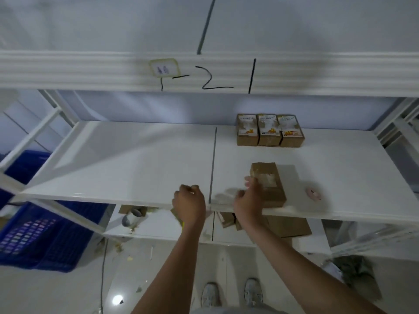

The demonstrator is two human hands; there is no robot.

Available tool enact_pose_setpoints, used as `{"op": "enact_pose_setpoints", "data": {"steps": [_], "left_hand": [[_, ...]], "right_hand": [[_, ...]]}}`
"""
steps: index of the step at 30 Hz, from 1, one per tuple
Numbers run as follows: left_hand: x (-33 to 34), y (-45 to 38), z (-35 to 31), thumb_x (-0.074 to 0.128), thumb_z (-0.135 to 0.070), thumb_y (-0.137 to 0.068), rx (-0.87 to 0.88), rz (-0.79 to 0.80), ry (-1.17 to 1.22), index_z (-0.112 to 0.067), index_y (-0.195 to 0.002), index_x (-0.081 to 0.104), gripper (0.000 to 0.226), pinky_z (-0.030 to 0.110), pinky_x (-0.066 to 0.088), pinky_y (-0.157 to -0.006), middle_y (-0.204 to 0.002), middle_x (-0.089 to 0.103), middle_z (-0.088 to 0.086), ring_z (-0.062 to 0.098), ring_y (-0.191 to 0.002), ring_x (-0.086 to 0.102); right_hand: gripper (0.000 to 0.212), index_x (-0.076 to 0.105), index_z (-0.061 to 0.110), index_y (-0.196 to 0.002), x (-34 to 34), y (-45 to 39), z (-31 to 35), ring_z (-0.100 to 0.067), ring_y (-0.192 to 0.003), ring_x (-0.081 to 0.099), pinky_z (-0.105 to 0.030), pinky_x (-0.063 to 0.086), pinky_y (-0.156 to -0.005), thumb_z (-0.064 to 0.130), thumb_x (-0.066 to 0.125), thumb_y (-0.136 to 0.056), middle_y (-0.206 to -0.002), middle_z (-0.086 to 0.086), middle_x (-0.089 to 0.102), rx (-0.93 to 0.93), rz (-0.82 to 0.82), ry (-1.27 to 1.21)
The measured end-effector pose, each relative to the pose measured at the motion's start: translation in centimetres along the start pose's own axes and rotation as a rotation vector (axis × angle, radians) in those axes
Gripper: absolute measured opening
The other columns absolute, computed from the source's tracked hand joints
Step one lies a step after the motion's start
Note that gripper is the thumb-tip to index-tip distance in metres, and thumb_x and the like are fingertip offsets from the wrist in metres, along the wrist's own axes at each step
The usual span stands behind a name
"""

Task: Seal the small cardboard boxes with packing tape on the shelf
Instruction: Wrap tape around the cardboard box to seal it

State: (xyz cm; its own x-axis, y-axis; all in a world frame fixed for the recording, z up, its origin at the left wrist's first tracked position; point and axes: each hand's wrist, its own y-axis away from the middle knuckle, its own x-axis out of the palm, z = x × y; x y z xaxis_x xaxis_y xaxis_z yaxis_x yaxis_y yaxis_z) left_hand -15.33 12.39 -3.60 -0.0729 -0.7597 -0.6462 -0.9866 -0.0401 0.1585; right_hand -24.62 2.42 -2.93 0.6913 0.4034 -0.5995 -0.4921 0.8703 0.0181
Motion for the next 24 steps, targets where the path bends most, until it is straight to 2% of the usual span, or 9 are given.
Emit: {"op": "enact_pose_setpoints", "data": {"steps": [2,4,6,8,10,15,18,20,24], "left_hand": [[-1.3,-1.3,3.1,0.053,-0.038,-0.093,-0.195,0.072,-0.017,-0.003,-0.108,0.060,0.038,0.045,0.051,-0.088,-0.110,0.065,0.020,0.040,-0.102,0.060],[-2.1,-1.9,5.5,0.056,-0.047,-0.094,-0.330,0.248,-0.041,-0.002,-0.123,0.054,0.054,0.042,0.049,-0.096,-0.125,0.060,0.020,0.039,-0.113,0.058],[-2.4,-2.2,7.4,0.064,-0.053,-0.089,-0.396,0.430,0.065,-0.005,-0.121,0.056,0.058,0.043,0.051,-0.099,-0.125,0.062,0.015,0.035,-0.113,0.061],[-2.5,-2.3,8.9,0.074,-0.053,-0.080,-0.424,0.539,0.137,-0.006,-0.123,0.061,0.064,0.044,0.056,-0.092,-0.115,0.068,0.010,0.030,-0.103,0.066],[-2.8,-2.4,9.5,0.079,-0.047,-0.079,-0.363,0.550,0.158,-0.009,-0.116,0.067,0.055,0.038,0.057,-0.084,-0.107,0.071,0.008,0.026,-0.098,0.067],[-4.1,-2.9,8.5,0.078,-0.033,-0.085,-0.413,0.562,0.249,-0.012,-0.083,0.066,0.023,0.027,0.045,-0.066,-0.089,0.066,0.006,0.018,-0.077,0.059],[-4.5,-2.9,8.2,0.077,-0.030,-0.086,-0.433,0.600,0.281,-0.009,-0.097,0.068,0.025,0.025,0.040,-0.056,-0.083,0.064,0.002,0.013,-0.071,0.057],[-4.5,-2.7,8.0,0.077,-0.032,-0.086,-0.405,0.583,0.274,-0.009,-0.101,0.069,0.029,0.025,0.042,-0.060,-0.089,0.067,0.004,0.015,-0.075,0.059],[-4.2,-2.7,7.8,0.079,-0.035,-0.083,-0.441,0.552,0.268,-0.008,-0.115,0.069,0.043,0.034,0.050,-0.085,-0.108,0.069,0.010,0.028,-0.108,0.064]], "right_hand": [[0.021,0.064,0.012,-0.114,2.0,2.1,0.5,-0.024,-0.103,0.066,-0.031,0.053,-0.084,0.012,0.051,-0.097,-0.111,-0.007,0.068,0.201,0.196,-0.098],[0.024,0.071,0.011,-0.104,4.3,3.1,0.5,-0.027,-0.087,0.073,-0.032,0.056,-0.070,0.020,0.050,-0.097,-0.093,-0.008,0.074,0.390,0.332,-0.134],[0.024,0.072,0.006,-0.106,6.1,3.2,0.7,-0.029,-0.085,0.073,-0.036,0.062,-0.073,0.017,0.051,-0.097,-0.093,-0.012,0.073,0.547,0.399,-0.220],[0.024,0.068,0.001,-0.111,7.2,3.1,0.9,-0.030,-0.087,0.070,-0.041,0.063,-0.077,0.010,0.051,-0.096,-0.104,-0.018,0.070,0.646,0.431,-0.267],[0.025,0.067,0.000,-0.114,8.0,3.0,1.0,-0.029,-0.082,0.067,-0.041,0.062,-0.079,0.011,0.051,-0.096,-0.109,-0.020,0.069,0.628,0.460,-0.229],[0.027,0.064,0.003,-0.115,9.7,3.4,1.6,-0.025,-0.075,0.062,-0.045,0.061,-0.083,0.020,0.053,-0.097,-0.092,-0.011,0.064,0.577,0.443,-0.137],[0.036,0.059,0.002,-0.121,10.2,3.4,2.3,-0.025,-0.080,0.059,-0.042,0.059,-0.086,0.029,0.060,-0.096,-0.100,-0.013,0.065,0.634,0.423,-0.185],[0.044,0.059,0.003,-0.124,10.4,3.4,2.5,-0.026,-0.085,0.059,-0.036,0.053,-0.077,0.033,0.067,-0.092,-0.110,-0.015,0.067,0.684,0.371,-0.255],[0.047,0.060,0.001,-0.122,10.4,3.5,2.8,-0.021,-0.072,0.055,-0.030,0.045,-0.068,0.029,0.074,-0.087,-0.100,-0.013,0.065,0.758,0.317,-0.304]]}}
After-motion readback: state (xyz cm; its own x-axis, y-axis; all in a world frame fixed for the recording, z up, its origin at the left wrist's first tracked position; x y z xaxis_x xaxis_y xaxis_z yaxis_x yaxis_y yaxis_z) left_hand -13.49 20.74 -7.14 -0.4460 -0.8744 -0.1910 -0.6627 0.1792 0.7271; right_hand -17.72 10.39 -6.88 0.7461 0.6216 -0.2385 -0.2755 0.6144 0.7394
